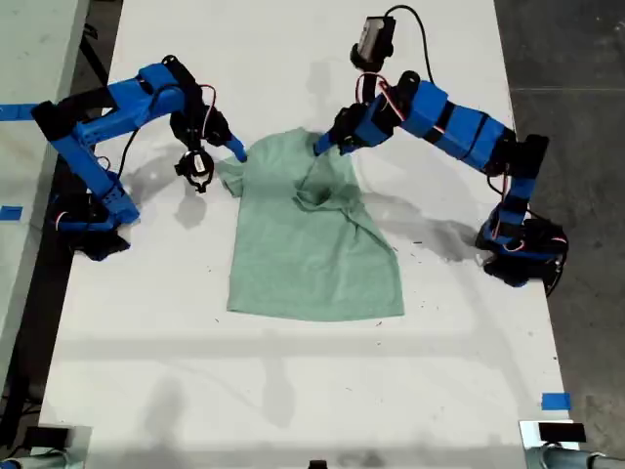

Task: Fold tshirt

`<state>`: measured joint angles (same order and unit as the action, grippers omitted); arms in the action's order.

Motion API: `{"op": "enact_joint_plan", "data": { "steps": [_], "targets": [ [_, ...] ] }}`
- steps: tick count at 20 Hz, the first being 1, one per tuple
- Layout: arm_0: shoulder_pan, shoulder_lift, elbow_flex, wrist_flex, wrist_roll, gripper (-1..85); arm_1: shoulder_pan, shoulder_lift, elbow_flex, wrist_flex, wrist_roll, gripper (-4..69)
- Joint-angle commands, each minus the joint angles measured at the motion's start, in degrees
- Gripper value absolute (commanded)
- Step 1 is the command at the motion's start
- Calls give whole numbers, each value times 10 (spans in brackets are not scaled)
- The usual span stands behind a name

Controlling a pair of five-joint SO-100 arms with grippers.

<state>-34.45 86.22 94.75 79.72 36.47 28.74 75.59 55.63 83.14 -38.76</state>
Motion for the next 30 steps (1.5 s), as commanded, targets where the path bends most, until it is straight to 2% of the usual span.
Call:
{"op": "enact_joint_plan", "data": {
  "steps": [1, 4, 10, 14, 21, 27, 30],
  "targets": [
    [4, -25, -8, -37, 1, 313, 1, 77, -3, 12, -13, 183],
    [2, -88, -3, -76, 0, 310, 2, 119, 10, 36, -13, 180],
    [-5, -147, -9, -104, -19, 76, 17, 230, 115, 39, -11, 189],
    [-5, -138, -13, -98, -22, 1, 31, 294, 192, 32, -10, 183],
    [-11, -5, -38, -9, -28, 0, 47, 346, 268, 21, -9, 175],
    [40, -68, -251, 71, -23, 0, 60, 384, 321, 19, -4, 177],
    [71, -147, -367, 62, -16, 0, 63, 407, 343, 23, -2, 176]
  ]
}}
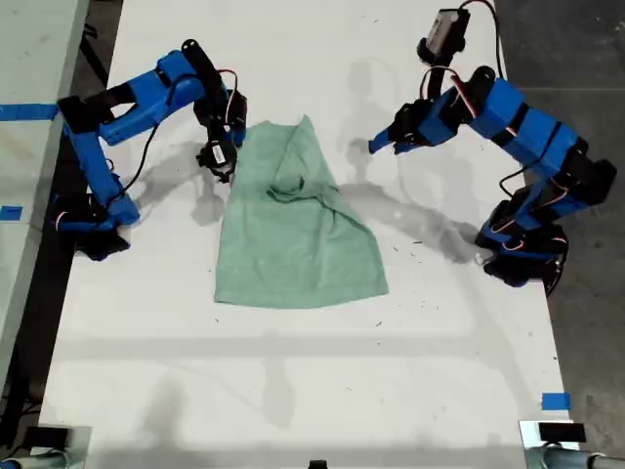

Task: Fold tshirt

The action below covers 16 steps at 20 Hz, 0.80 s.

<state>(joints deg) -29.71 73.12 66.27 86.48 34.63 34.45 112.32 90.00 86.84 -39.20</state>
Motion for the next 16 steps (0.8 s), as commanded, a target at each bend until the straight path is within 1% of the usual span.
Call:
{"op": "enact_joint_plan", "data": {
  "steps": [1, 3, 7, 8, 9, 10, 13, 15, 16],
  "targets": [
    [36, -46, -118, -17, 9, 0, 7, 46, 7, -13, 4, 176],
    [62, -128, -211, -13, 21, 0, 9, 57, 24, -11, 4, 177],
    [85, -254, -265, -76, 25, 2, 12, 85, 47, -5, 7, 180],
    [88, -272, -265, -91, 25, 41, 12, 91, 54, -4, 9, 180],
    [92, -287, -265, -102, 42, 226, 12, 98, 62, -4, 10, 180],
    [96, -292, -265, -103, 45, 289, 12, 103, 69, -4, 11, 181],
    [110, -252, -264, -96, 55, 329, 13, 115, 92, -9, 12, 186],
    [112, -194, -255, -66, 51, 325, 14, 130, 111, -11, 13, 189],
    [111, -163, -248, -40, 46, 324, 13, 139, 119, -11, 14, 189]
  ]
}}
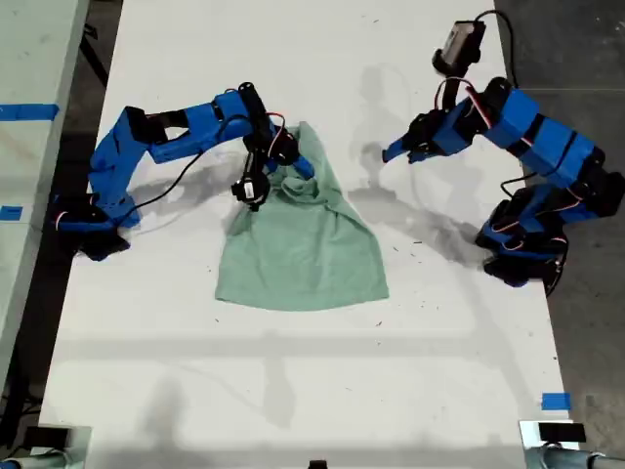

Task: Fold tshirt

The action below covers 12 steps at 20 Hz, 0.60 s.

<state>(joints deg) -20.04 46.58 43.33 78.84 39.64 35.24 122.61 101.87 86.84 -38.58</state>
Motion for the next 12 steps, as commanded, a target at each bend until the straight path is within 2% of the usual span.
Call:
{"op": "enact_joint_plan", "data": {
  "steps": [1, 4, 6, 9, 12],
  "targets": [
    [12, 130, -9, 65, -6, 325, 4, 42, 9, -11, 8, 190],
    [15, 192, 31, 134, -6, 318, -6, 50, 28, -13, 7, 196],
    [31, 227, 73, 150, -12, 316, -15, 63, 45, -18, 6, 200],
    [54, 310, 203, 136, -33, 307, -34, 93, 74, -14, 11, 204],
    [95, 448, 400, 71, -89, 295, -83, 107, 100, -15, 33, 216]
  ]
}}
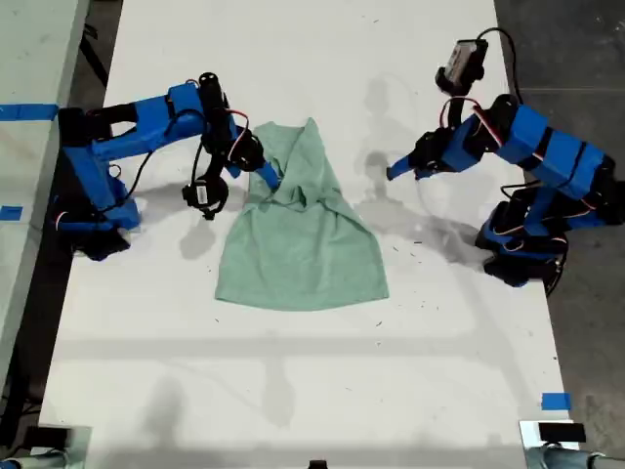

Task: Fold tshirt

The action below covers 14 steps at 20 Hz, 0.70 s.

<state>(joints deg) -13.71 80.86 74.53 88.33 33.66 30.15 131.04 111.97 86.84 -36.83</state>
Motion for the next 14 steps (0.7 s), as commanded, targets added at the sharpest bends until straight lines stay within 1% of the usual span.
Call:
{"op": "enact_joint_plan", "data": {
  "steps": [1, 6, 8, 11, 14],
  "targets": [
    [50, 136, 131, -26, -52, 292, -53, 23, 10, -20, 25, 218],
    [186, 243, 313, -106, -207, 292, -179, 24, 86, -72, 102, 218],
    [237, 258, 342, -128, -261, 290, -232, 24, 111, -91, 144, 219],
    [285, 253, 345, -130, -316, 291, -303, 15, 136, -116, 205, 218],
    [316, 252, 358, -152, -352, 292, -361, -23, 145, -137, 258, 218]
  ]
}}
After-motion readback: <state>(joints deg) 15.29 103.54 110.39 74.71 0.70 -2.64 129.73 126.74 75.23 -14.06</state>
